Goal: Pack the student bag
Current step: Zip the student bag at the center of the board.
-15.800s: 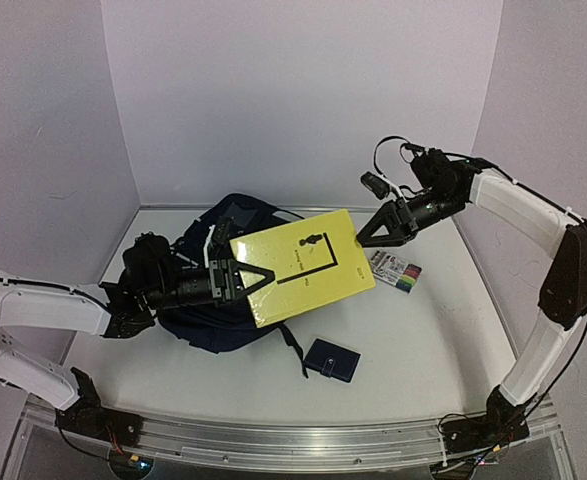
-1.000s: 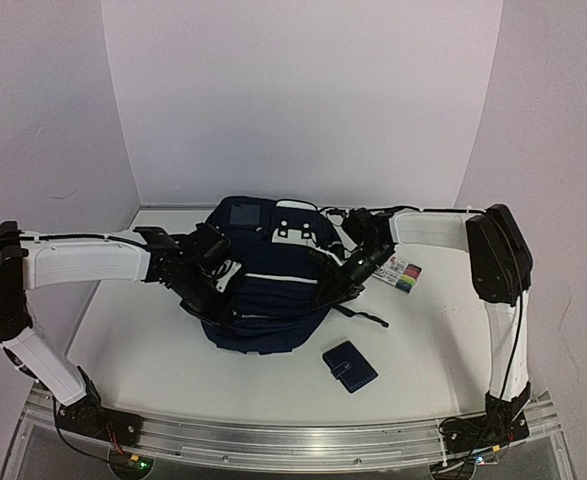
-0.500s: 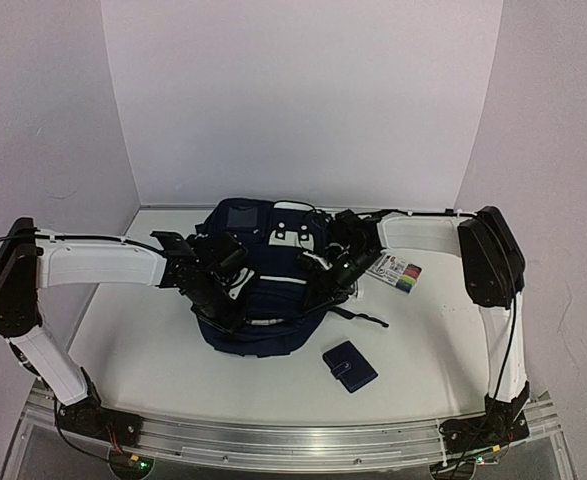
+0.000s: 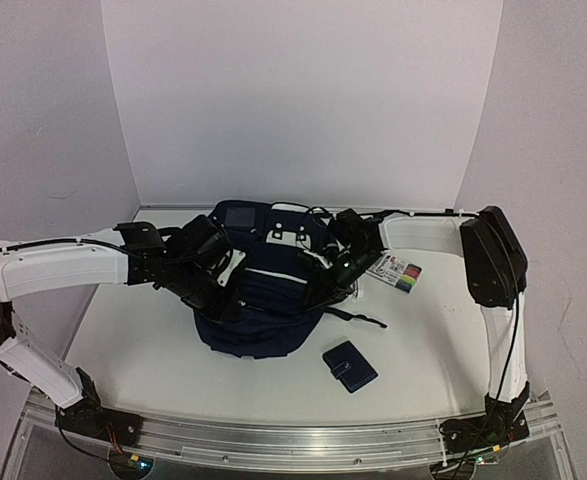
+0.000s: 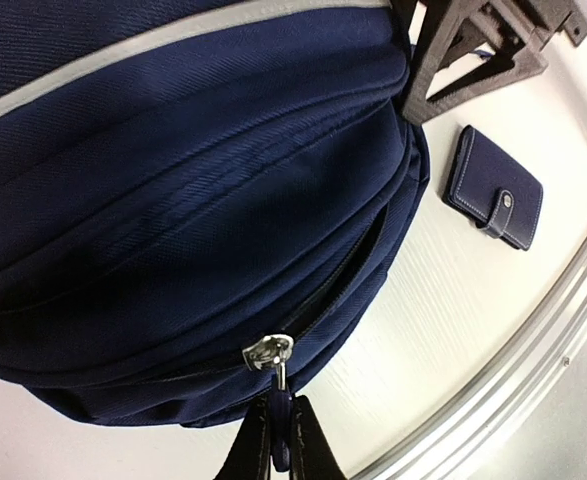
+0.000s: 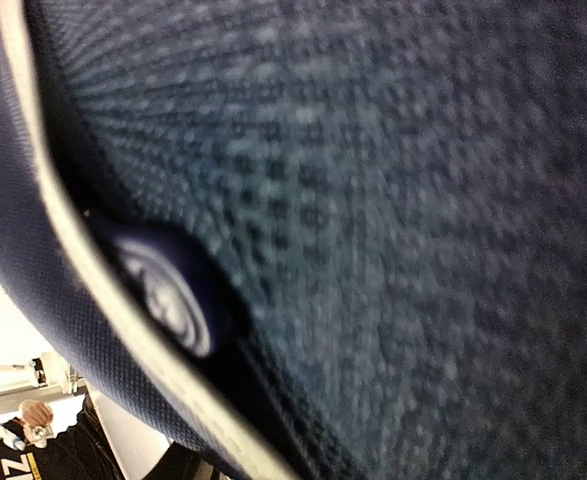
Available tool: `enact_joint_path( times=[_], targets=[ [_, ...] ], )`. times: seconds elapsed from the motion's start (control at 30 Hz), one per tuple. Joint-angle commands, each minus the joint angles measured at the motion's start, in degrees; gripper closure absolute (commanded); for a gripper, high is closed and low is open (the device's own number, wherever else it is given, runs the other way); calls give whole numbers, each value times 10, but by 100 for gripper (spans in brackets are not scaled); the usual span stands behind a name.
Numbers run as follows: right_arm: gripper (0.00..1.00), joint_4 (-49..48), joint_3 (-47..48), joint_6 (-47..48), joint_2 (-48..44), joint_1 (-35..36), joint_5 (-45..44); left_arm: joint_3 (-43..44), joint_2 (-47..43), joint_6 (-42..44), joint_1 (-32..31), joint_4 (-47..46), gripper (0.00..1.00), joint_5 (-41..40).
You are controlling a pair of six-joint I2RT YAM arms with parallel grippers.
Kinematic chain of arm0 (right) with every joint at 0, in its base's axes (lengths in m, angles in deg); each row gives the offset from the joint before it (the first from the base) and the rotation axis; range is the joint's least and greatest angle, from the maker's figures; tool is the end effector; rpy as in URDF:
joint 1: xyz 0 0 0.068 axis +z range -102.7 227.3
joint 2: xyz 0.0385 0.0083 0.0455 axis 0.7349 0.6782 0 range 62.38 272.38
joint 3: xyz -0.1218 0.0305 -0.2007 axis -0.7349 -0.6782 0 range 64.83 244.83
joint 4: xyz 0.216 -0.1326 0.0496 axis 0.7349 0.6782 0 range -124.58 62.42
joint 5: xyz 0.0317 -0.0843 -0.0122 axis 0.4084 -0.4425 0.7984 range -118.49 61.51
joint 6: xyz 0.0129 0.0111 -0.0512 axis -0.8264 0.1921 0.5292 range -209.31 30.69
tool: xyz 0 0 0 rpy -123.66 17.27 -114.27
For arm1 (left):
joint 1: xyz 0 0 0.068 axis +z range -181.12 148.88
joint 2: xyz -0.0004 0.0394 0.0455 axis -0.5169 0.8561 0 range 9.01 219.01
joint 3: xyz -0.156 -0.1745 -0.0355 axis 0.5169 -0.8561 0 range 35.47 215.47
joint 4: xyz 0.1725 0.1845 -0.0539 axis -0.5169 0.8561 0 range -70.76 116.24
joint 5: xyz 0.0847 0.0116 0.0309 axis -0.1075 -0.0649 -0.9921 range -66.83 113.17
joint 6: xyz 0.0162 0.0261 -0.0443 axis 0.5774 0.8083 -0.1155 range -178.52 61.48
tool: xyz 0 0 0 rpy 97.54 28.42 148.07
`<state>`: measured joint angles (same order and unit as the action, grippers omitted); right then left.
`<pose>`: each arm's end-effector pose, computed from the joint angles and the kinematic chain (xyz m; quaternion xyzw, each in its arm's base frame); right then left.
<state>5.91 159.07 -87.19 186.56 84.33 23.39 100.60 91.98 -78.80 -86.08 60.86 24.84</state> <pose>0.3173 0.2746 0.1419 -0.3670 0.8100 0.4571 0.0165 0.1694 -0.2431 0.2271 0.2911 0.9196 -0.1718 0.2000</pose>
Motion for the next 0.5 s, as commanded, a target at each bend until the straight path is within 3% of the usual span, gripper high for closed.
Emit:
enact_joint_path(
  times=[0.0,0.23,0.47],
  targets=[
    [66,-63,15,-13,-46,11,56,47,51,-5,-14,-53,100,64],
    [66,-69,28,-17,-41,35,65,111,153,-8,-22,-117,100,103],
    [67,-72,43,-36,-28,35,58,167,212,-16,-37,-149,100,77]
  ],
)
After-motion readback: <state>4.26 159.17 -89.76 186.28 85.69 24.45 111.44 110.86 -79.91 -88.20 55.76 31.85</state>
